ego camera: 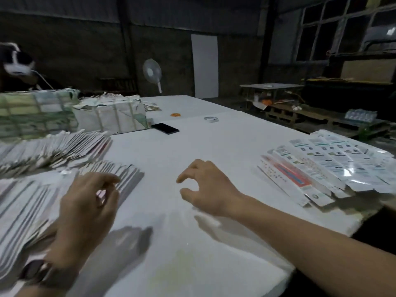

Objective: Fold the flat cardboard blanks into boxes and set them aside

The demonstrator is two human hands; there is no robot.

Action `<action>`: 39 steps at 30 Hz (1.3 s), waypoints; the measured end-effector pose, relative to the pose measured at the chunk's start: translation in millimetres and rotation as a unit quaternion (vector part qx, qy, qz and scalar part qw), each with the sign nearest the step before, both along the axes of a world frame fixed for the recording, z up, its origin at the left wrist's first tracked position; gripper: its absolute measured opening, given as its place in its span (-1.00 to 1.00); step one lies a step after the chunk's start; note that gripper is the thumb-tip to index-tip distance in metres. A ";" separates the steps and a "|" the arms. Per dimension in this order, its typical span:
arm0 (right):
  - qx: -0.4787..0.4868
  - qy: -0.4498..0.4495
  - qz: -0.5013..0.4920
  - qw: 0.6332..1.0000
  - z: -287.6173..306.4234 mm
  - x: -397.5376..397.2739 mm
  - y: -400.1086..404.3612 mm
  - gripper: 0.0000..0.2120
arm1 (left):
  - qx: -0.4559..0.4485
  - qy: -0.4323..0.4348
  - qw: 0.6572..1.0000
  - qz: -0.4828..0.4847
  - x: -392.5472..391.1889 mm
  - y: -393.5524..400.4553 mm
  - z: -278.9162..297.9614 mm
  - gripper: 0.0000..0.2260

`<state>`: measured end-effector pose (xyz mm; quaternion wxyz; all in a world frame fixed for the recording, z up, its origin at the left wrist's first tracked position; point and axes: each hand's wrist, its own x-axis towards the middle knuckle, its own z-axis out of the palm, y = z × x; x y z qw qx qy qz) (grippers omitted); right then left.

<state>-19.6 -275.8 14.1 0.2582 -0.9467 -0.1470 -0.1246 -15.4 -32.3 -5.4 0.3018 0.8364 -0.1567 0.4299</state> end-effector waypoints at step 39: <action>0.528 0.154 0.007 0.835 5.7 39.5 95.3 -0.35 | -0.435 0.285 0.816 -0.252 -1.4 -4.6 6.8 -0.51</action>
